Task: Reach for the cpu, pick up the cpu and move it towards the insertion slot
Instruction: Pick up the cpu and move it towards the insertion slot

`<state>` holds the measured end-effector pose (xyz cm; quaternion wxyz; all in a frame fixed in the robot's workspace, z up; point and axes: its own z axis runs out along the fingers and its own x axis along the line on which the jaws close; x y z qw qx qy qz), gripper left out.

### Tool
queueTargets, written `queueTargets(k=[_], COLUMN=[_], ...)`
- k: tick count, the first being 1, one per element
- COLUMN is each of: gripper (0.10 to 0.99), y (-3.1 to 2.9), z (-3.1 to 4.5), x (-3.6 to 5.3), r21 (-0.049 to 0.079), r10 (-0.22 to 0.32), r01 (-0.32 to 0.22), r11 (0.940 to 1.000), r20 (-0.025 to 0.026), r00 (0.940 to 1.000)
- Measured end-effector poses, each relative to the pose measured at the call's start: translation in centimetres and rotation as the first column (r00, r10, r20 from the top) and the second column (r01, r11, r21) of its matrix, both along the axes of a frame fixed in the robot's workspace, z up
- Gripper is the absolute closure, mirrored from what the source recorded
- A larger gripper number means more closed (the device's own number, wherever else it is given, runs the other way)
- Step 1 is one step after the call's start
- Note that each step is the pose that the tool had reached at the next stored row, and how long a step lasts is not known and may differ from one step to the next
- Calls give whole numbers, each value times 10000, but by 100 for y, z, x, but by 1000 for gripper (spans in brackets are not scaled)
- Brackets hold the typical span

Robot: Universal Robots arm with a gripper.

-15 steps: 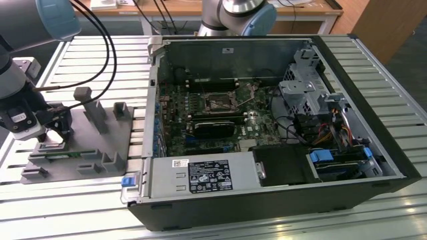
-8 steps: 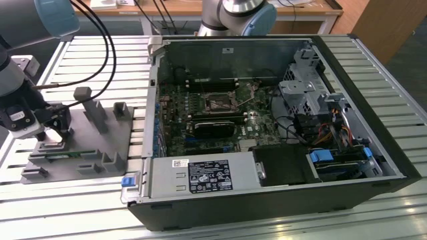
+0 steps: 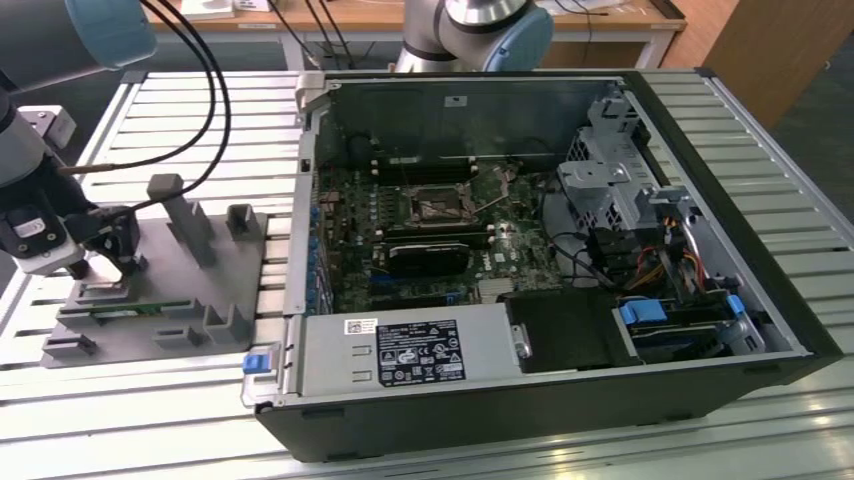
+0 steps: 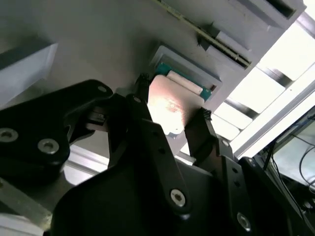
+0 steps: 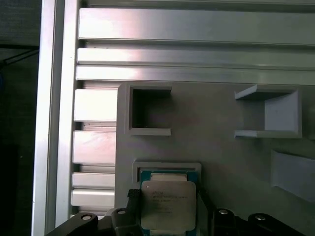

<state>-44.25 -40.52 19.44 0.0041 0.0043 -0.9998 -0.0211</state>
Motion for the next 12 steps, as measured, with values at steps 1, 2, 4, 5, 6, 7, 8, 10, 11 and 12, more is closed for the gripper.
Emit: queueTargets(k=[1, 2, 4, 5, 6, 7, 8, 10, 11, 12], gripper=[545, 545, 545, 545, 545, 545, 545, 545, 545, 545], y=[0, 0, -1, 0, 0, 0, 0, 0, 0, 0], z=[0, 4, 21, 30, 43, 54, 65, 88, 98, 108], x=[0, 0, -1, -1, -1, -1, -1, -1, -1, -1], r21=[0, 0, -2, -1, -1, -1, -1, -1, 0, 0], r10=[1, 1, 1, 1, 0, 0, 1, 1, 1, 0], r01=[-1, -1, -1, -1, 0, 0, -1, -1, -1, 0], r11=[10000, 10000, 10000, 10000, 10000, 10000, 10000, 10000, 10000, 10000], r20=[0, 0, -3, -1, -2, -2, -2, -1, -1, -1], r00=[10000, 10000, 10000, 10000, 10000, 10000, 10000, 10000, 10000, 10000])
